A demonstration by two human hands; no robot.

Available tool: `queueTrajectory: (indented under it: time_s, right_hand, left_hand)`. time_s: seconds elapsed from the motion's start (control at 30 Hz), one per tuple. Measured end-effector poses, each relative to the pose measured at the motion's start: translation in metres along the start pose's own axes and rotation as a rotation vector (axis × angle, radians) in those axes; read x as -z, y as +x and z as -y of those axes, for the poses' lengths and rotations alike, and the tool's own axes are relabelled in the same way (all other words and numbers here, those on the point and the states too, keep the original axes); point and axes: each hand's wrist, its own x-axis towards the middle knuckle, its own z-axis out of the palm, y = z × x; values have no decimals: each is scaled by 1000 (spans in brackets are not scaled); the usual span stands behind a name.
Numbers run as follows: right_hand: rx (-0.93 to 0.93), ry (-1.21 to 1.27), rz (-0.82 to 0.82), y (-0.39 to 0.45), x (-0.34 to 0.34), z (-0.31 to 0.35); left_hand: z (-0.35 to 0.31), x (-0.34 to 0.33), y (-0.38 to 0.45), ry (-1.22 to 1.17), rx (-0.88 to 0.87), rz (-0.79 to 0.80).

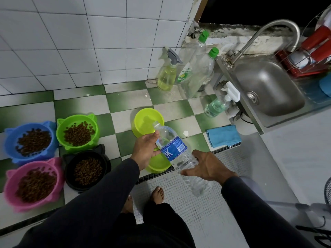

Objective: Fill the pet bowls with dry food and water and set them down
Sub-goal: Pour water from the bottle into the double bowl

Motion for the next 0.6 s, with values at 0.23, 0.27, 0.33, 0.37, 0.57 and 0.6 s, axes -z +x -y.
queueTrajectory:
  time_s: [0.23,0.27,0.33,0.37,0.57,0.6]
  right_hand:
    - [0,-11,3,-1,0,0]
    - [3,-11,3,-1,0,0]
    - [9,-9,6,-2,0,-1]
    - [13,-6,8,-2,0,0]
    - [14,-2,5,-2,1,0]
    - [15,-3,4,-2,1,0]
  left_hand:
    - [1,0,-2,13,-3,-12]
    - [1,0,-2,12,-2,-11]
    - [1,0,-2,10,2,-12]
    - [1,0,-2,11,2,-14]
    - [1,-2,-2,5,4,-14]
    - [1,-2,-2,3,4,-14]
